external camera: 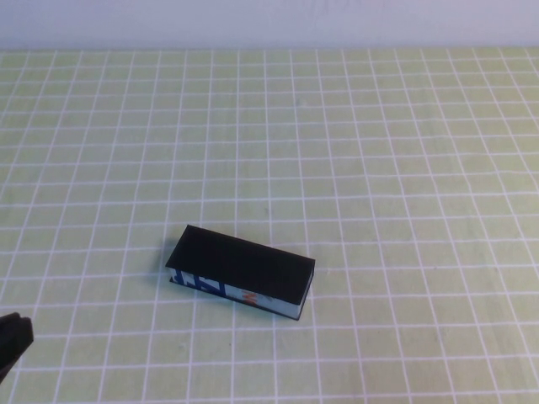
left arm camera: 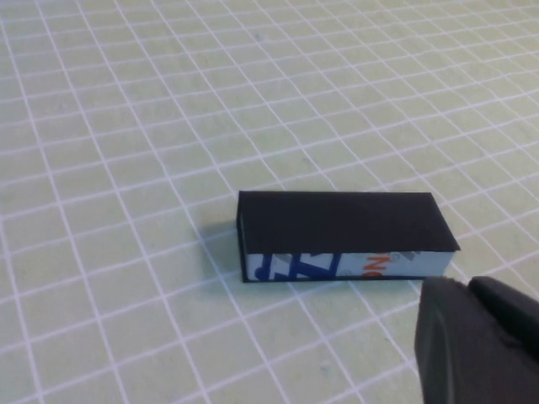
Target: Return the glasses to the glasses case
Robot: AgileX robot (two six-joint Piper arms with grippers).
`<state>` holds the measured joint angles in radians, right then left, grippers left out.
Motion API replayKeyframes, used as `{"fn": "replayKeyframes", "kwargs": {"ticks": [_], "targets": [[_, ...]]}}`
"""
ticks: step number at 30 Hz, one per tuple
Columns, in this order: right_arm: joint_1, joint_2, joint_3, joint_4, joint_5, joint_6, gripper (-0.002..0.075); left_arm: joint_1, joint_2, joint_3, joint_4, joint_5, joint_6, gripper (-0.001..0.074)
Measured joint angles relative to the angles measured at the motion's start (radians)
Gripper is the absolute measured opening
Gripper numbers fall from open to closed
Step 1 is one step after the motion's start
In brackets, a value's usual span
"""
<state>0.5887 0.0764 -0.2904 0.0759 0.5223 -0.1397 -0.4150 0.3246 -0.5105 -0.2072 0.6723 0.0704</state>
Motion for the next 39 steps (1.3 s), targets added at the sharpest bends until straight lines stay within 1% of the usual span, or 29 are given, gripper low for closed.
{"fn": "replayKeyframes", "kwargs": {"ticks": [3,6,9,13,16,20,27,32,36,39], "targets": [[0.0,0.0,0.0,0.002,0.0,0.0,-0.0016,0.016,-0.059,0.049,0.053,-0.074,0.0,-0.0004],[0.0,0.0,0.0,0.002,0.0,0.0,-0.0016,0.085,-0.118,0.098,0.071,-0.213,0.0,-0.0003],[0.0,0.0,0.0,0.002,0.0,0.0,-0.0016,0.166,-0.163,0.148,0.059,-0.313,0.0,-0.0003],[0.0,0.0,0.0,0.002,0.0,0.0,-0.0016,0.268,-0.19,0.202,0.022,-0.335,-0.015,-0.0003],[0.0,0.0,0.0,0.004,0.0,0.0,-0.0016,0.316,-0.193,0.252,0.014,-0.33,-0.024,-0.0003],[0.0,0.0,0.0,0.006,0.0,0.0,-0.0016,0.332,-0.235,0.352,0.016,-0.333,-0.03,-0.0003],[0.0,0.0,0.0,0.006,0.0,0.0,-0.0018,0.332,-0.332,0.524,0.017,-0.343,-0.03,-0.0003],[0.0,0.0,0.0,0.011,0.0,0.0,-0.0018,0.332,-0.333,0.534,0.033,-0.31,-0.028,-0.0003],[0.0,0.0,0.0,0.025,0.0,0.002,-0.0018,0.332,-0.333,0.534,0.058,-0.308,0.01,-0.0003],[0.0,0.0,0.0,0.027,0.0,0.002,-0.0018,0.318,-0.335,0.534,0.062,-0.308,0.021,-0.0003]]}}
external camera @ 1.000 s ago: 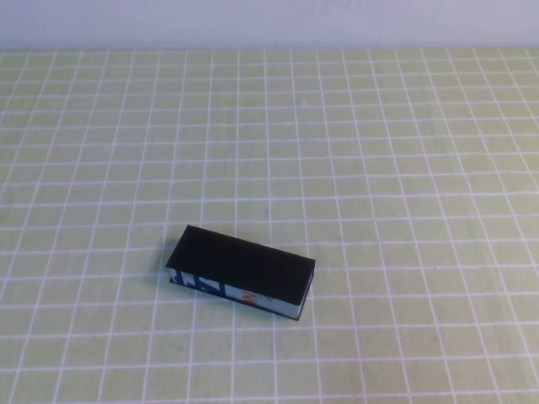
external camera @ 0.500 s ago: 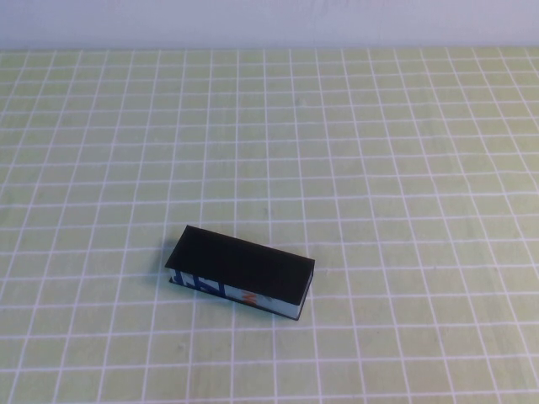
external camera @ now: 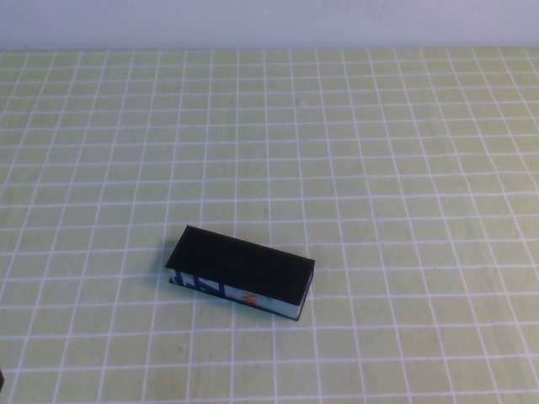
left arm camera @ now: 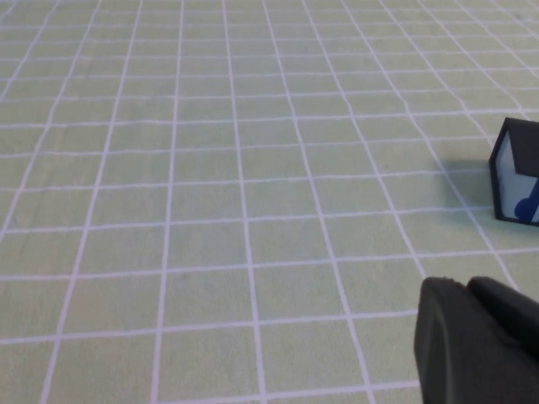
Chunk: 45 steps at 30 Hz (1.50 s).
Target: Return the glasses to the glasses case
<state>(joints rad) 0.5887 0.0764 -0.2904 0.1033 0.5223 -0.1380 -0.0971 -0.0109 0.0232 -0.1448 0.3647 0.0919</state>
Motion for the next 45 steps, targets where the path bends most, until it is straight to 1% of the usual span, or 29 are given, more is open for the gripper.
{"fn": "replayKeyframes", "kwargs": {"ticks": [3,31,32,35,42,45], "targets": [[0.0,0.0,0.0,0.001,0.0,0.0,-0.0018,-0.011,0.0,0.0,0.0,0.0,0.002,-0.0003],[-0.008,-0.005,0.0,0.007,0.006,0.0,-0.0018,-0.011,0.0,0.0,0.0,0.0,0.004,-0.0003],[-0.026,-0.012,0.0,0.012,0.008,0.0,-0.0018,-0.011,0.0,0.0,0.0,0.0,0.004,-0.0003],[-0.118,-0.06,0.0,0.034,0.015,0.0,-0.0018,-0.011,0.0,0.0,0.0,0.0,0.004,-0.0003],[-0.411,-0.09,0.007,0.044,0.015,0.0,-0.0018,-0.011,0.0,0.0,0.0,0.0,0.004,-0.0003],[-0.494,-0.09,0.044,0.05,0.007,0.0,-0.0018,-0.011,0.0,0.0,0.0,0.0,0.004,-0.0003]]}}
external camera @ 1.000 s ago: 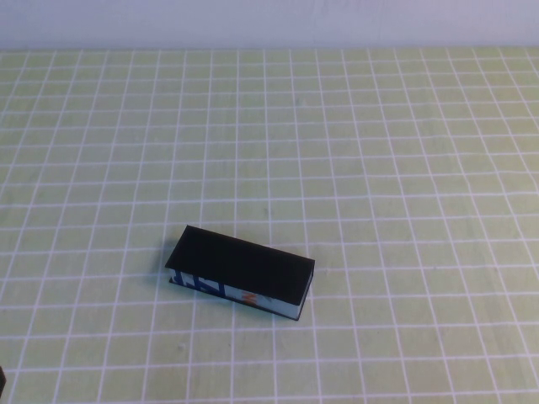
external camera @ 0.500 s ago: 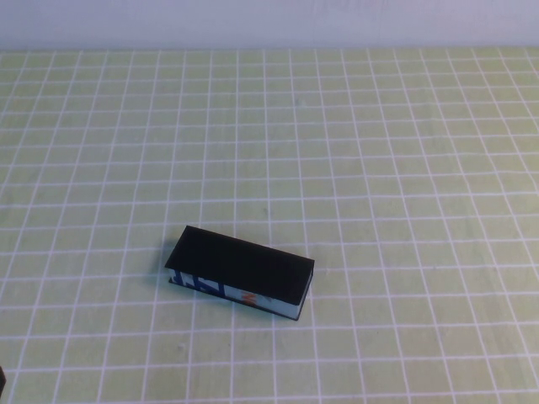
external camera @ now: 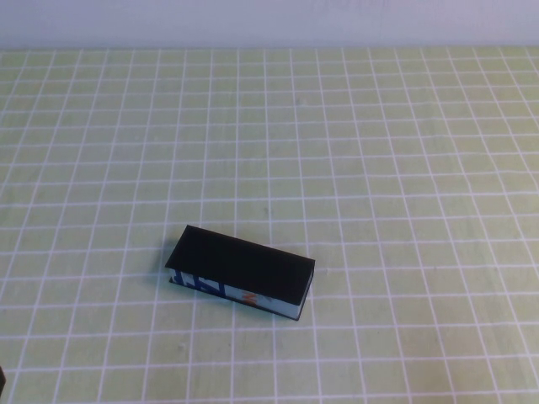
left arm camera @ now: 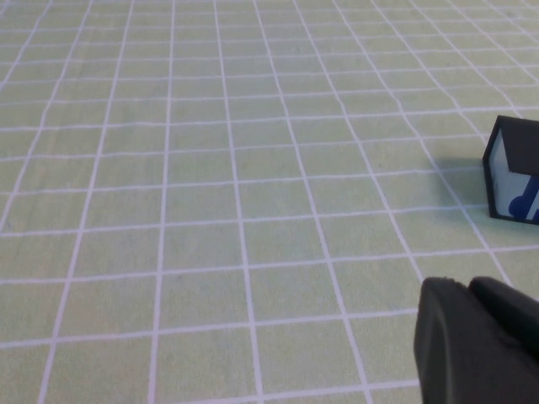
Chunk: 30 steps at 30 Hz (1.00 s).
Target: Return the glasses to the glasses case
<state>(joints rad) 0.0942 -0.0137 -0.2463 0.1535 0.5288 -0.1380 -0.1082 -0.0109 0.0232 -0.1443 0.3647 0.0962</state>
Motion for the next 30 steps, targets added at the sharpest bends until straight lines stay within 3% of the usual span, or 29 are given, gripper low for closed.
{"fn": "replayKeyframes", "kwargs": {"ticks": [11,17,30], "targets": [[-0.074,0.0,0.265,0.065,-0.257,0.0,-0.0018,0.0,0.0,0.0,0.0,0.0,0.0,-0.0003],[-0.074,0.0,0.274,0.082,-0.174,0.0,-0.0018,0.0,0.0,0.0,0.0,0.0,0.0,-0.0003],[-0.074,0.0,0.274,0.101,-0.169,0.0,-0.0018,0.0,-0.002,0.0,0.0,0.0,0.002,-0.0003]]}}
